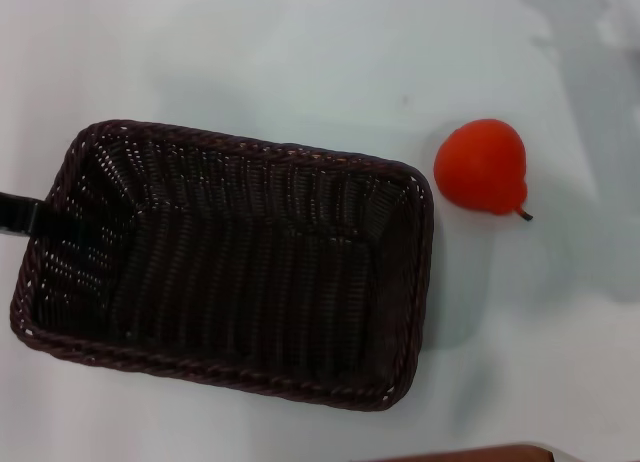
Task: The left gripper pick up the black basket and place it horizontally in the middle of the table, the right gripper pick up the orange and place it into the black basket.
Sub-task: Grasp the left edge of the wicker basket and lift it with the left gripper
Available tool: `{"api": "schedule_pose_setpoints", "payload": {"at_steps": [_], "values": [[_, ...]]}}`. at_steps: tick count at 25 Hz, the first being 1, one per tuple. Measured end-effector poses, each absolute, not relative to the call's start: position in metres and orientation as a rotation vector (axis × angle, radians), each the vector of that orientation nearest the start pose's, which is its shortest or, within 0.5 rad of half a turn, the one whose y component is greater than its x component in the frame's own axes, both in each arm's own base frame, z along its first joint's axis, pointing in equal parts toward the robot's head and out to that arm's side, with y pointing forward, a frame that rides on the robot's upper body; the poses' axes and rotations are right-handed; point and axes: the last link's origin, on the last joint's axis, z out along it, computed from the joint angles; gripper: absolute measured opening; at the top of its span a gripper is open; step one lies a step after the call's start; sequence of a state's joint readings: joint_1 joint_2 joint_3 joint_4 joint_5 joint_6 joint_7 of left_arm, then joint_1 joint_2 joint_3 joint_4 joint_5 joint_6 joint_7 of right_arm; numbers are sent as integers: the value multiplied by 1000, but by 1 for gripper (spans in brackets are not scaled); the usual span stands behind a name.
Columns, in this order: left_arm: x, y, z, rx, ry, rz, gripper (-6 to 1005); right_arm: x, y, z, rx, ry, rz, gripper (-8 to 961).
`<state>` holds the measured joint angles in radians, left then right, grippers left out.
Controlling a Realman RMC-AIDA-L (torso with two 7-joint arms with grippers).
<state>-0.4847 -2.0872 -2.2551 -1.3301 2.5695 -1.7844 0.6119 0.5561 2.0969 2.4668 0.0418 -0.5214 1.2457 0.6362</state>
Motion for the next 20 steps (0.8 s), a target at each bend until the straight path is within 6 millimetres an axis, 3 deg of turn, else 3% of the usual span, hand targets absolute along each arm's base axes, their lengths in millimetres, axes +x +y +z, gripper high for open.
{"api": "schedule_pose_setpoints", "payload": {"at_steps": [2, 13, 18, 20], "values": [[-257, 318, 65, -2377, -1545, 198, 650, 327, 361, 36, -844, -1336, -1462, 925], [-256, 320, 64, -2378, -1544, 182, 211, 328, 361, 38, -848, -1325, -1469, 924], [-254, 320, 65, -2374, -1558, 119, 175, 328, 361, 38, -849, -1325, -1470, 925], [-250, 321, 68, -2378, -1578, -12, 168, 328, 361, 38, -849, -1325, -1470, 925]]}}
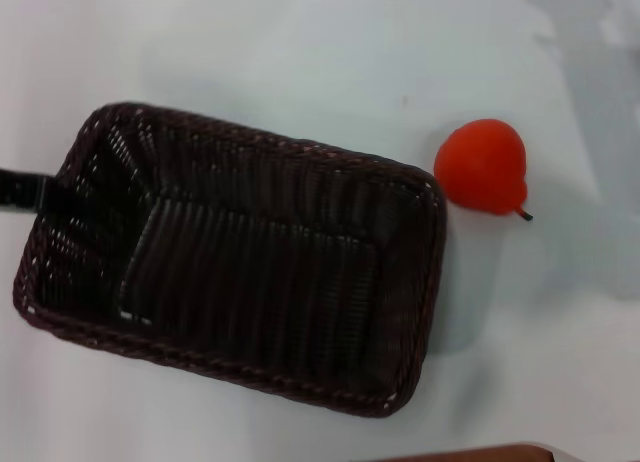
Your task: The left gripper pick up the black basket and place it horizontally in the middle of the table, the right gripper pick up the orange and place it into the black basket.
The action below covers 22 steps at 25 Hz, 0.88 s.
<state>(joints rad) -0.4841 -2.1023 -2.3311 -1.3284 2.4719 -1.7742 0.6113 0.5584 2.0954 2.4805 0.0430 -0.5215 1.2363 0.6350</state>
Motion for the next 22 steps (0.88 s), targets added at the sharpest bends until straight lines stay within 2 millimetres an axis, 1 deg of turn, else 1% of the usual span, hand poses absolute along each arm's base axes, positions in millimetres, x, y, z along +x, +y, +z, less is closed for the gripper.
{"api": "schedule_pose_setpoints", "payload": {"at_steps": [1, 5, 6, 11, 14, 17, 19, 22], "values": [[-250, 321, 68, -2378, -1578, -12, 168, 328, 361, 38, -849, -1325, -1470, 925], [-246, 324, 78, -2330, -1624, -263, 168, 328, 361, 38, -849, -1325, -1470, 925], [-246, 324, 78, -2330, -1624, -263, 168, 328, 361, 38, -849, -1325, -1470, 925], [-246, 325, 83, -2243, -1678, -414, 168, 328, 361, 38, -851, -1325, -1470, 925], [-250, 326, 84, -2170, -1714, -477, 168, 329, 361, 38, -854, -1317, -1471, 924], [-253, 328, 84, -2116, -1733, -543, 169, 330, 360, 38, -860, -1308, -1474, 924], [-256, 331, 79, -2084, -1761, -601, 169, 330, 360, 38, -866, -1306, -1476, 924], [-264, 333, 69, -2049, -1807, -633, 169, 332, 360, 38, -878, -1300, -1478, 924]]}}
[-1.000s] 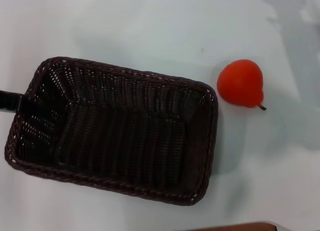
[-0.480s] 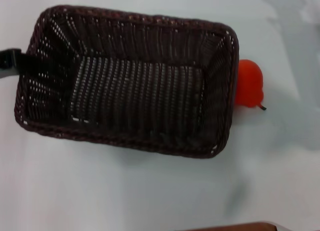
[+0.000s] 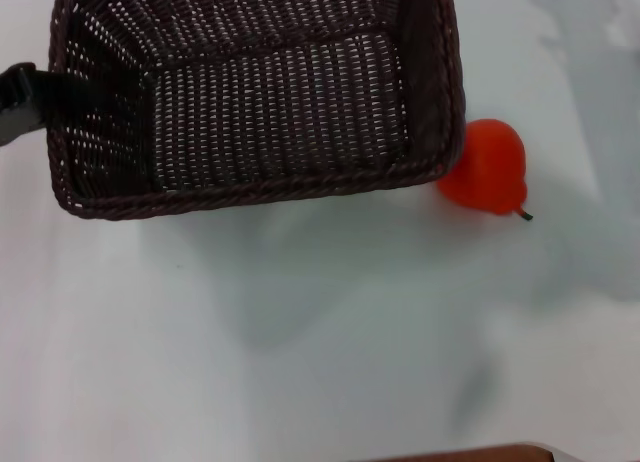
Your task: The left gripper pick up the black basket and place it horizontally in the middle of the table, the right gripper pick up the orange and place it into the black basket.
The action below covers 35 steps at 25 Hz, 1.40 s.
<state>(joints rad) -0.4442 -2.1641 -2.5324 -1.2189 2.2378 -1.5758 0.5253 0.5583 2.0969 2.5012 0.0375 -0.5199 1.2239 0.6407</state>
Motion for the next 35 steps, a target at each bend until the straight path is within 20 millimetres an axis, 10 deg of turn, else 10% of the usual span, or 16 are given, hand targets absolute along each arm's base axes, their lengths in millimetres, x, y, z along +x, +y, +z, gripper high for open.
{"api": "schedule_pose_setpoints", "payload": {"at_steps": [12, 25, 35], "values": [[-289, 324, 56, -1947, -1862, -609, 169, 333, 359, 37, -889, -1295, -1478, 924], [-289, 321, 51, -2000, -1844, -575, 499, 333, 360, 36, -889, -1300, -1474, 925], [-295, 322, 91, -2013, -1533, -730, 534, 327, 357, 40, -824, -1326, -1441, 924]]}}
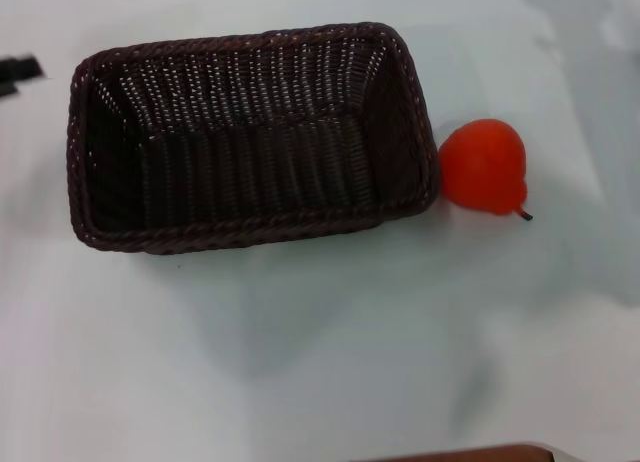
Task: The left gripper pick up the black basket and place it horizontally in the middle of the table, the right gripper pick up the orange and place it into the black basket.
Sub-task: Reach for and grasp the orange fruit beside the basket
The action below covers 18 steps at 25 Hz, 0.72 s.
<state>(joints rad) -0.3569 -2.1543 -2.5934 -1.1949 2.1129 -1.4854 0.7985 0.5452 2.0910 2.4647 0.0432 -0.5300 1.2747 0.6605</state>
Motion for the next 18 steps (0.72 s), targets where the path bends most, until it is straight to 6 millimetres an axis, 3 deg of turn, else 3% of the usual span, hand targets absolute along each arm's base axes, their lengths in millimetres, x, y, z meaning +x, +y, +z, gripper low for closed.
{"api": "schedule_pose_setpoints", "payload": {"at_steps": [4, 7, 13, 18], "values": [[-303, 318, 115, -1950, -1360, -858, 534, 318, 360, 47, -777, -1394, -1334, 924], [-307, 310, 123, -1914, -1115, -1022, 534, 302, 367, 55, -712, -1553, -1176, 924], [-311, 293, 105, -1835, -734, -1231, 531, 273, 376, 80, -702, -1967, -788, 924], [-312, 286, 84, -1764, -550, -1250, 529, 264, 378, 90, -764, -2388, -670, 919]]}}
